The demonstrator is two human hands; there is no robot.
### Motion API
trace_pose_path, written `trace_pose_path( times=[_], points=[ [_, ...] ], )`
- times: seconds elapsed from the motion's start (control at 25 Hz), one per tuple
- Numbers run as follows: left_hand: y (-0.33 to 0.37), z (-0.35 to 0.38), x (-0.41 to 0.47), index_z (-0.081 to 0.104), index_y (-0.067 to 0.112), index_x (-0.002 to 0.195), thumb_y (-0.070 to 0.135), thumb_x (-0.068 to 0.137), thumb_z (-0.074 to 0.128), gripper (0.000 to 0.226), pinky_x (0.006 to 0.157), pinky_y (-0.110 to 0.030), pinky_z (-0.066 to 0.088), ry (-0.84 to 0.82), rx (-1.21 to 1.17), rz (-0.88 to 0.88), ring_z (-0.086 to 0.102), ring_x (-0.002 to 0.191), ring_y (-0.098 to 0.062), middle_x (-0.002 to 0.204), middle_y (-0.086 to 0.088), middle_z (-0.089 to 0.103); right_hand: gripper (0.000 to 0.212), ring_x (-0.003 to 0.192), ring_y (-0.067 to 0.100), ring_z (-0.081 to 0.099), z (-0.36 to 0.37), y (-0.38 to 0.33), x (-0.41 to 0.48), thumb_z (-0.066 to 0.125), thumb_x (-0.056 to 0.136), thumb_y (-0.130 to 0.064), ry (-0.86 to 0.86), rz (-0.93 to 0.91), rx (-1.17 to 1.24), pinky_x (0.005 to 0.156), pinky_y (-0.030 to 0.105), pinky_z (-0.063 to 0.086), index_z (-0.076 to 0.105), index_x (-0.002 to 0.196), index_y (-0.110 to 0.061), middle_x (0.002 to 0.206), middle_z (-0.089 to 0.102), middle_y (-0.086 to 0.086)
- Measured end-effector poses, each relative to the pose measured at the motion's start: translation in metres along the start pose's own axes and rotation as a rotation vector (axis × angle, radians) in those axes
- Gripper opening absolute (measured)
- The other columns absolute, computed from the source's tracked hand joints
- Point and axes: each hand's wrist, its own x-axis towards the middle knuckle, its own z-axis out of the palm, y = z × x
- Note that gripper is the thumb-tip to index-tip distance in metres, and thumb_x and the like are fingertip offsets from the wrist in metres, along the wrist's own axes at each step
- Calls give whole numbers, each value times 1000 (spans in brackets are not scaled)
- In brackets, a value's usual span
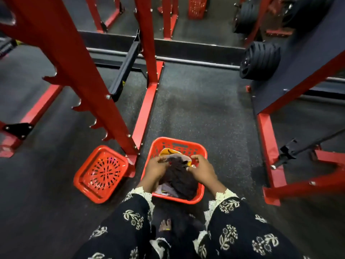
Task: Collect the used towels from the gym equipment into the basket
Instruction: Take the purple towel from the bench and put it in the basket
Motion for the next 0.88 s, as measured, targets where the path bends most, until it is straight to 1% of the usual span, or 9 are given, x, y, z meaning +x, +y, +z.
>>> trace_pose_path(
  times=[0.08,0.2,0.28,0.36,0.48,0.56,0.64,0.72,0.88],
  points=[
    [0,-2,6,66,10,98,-6,87,59,20,34,-8,35,54,-27,-55,56,51,-5,78,-4,64,38,98,18,61,1,-6,12,72,78,-11,4,27,53,68,12,32,63,115,-14,114,69,7],
    [5,-9,6,63,2,115,1,89,60,26,37,-10,35,110,-78,-73,50,56,-5,89,-12,67,31,96,16,62,6,-23,24,70,81,-11,-38,26,122,81,21,42,63,110,-18,112,69,6],
    [13,-16,2,61,-2,119,1,91,57,28,37,-10,33,159,-153,-63,47,42,0,79,-9,66,25,89,11,62,10,-42,29,67,81,-6,-87,-52,165,82,22,43,63,101,-22,110,69,6],
    [24,-24,-11,58,-3,119,-2,93,53,27,35,-10,33,206,-281,-34,49,37,0,68,-1,62,27,91,14,64,17,-63,31,65,82,-1,-139,-124,207,88,28,47,64,103,-17,109,69,10],
    [37,-48,-39,58,2,121,-2,93,51,29,45,-17,38,331,-408,60,51,54,-11,76,-5,63,31,94,23,63,34,-97,30,62,84,2,-245,-205,254,92,40,50,64,113,-6,103,68,12],
    [35,-75,-66,61,12,117,5,94,52,26,55,-21,41,472,-459,111,56,66,-14,89,-6,66,28,87,19,59,51,-121,17,60,86,-1,-345,-253,289,84,38,49,64,113,-8,94,66,6],
    [23,-103,-102,62,20,112,10,94,54,22,61,-21,46,626,-562,145,60,72,-12,92,-1,68,25,84,18,58,72,-143,-4,58,87,-1,-466,-307,315,78,35,46,64,111,-8,94,65,7],
    [5,-129,-149,63,22,109,13,92,59,20,68,-24,48,792,-665,194,64,76,-13,92,1,70,24,85,20,57,95,-167,-42,57,88,1,-608,-358,331,79,36,45,63,110,-6,94,64,9],
    [-31,-170,-258,62,20,113,13,93,56,22,75,-28,47,1079,-799,286,66,85,-18,98,1,70,21,82,19,60,135,-212,-158,56,91,-3,-917,-477,352,75,33,46,62,105,-18,90,65,2]
  ],
)
